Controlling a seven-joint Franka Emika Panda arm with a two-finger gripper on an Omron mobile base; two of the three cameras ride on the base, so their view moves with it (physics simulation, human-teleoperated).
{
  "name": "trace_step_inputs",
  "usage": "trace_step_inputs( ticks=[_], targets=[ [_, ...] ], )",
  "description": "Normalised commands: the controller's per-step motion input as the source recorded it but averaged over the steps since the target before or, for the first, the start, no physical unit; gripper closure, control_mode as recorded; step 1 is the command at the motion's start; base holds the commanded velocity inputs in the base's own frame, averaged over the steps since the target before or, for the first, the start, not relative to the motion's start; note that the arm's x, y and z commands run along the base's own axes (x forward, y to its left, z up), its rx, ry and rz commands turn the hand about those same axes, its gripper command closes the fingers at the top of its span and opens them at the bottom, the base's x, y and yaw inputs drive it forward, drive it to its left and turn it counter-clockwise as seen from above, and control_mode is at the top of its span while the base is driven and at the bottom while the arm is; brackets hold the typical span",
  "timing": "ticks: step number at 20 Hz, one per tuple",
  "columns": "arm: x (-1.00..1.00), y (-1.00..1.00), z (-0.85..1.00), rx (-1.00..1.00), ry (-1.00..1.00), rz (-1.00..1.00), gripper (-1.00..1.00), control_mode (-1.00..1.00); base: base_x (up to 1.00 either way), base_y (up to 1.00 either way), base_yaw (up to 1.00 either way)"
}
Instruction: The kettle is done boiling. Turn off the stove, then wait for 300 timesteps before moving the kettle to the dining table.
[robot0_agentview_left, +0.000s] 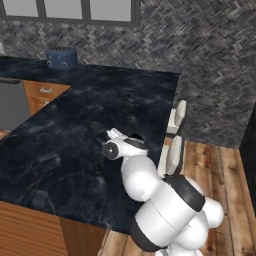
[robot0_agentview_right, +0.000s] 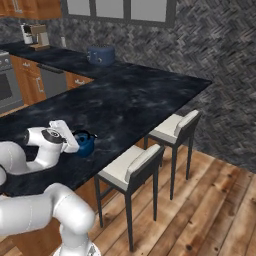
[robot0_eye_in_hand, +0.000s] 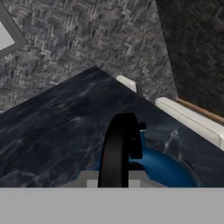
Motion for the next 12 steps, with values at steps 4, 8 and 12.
trace_step_inputs(
  ticks=[4, 8, 12],
  targets=[
    [0.06, 0.00, -0.17, 0.00, 0.00, 0.00, 1.00, -1.00, 0.00, 0.00, 0.00],
    [0.00, 0.00, -0.23, 0.00, 0.02, 0.00, -1.00, -1.00, 0.00, 0.00, 0.00],
    [-0.01, 0.00, -0.07, 0.00, 0.01, 0.00, -1.00, -1.00, 0.00, 0.00, 0.00]
  ],
)
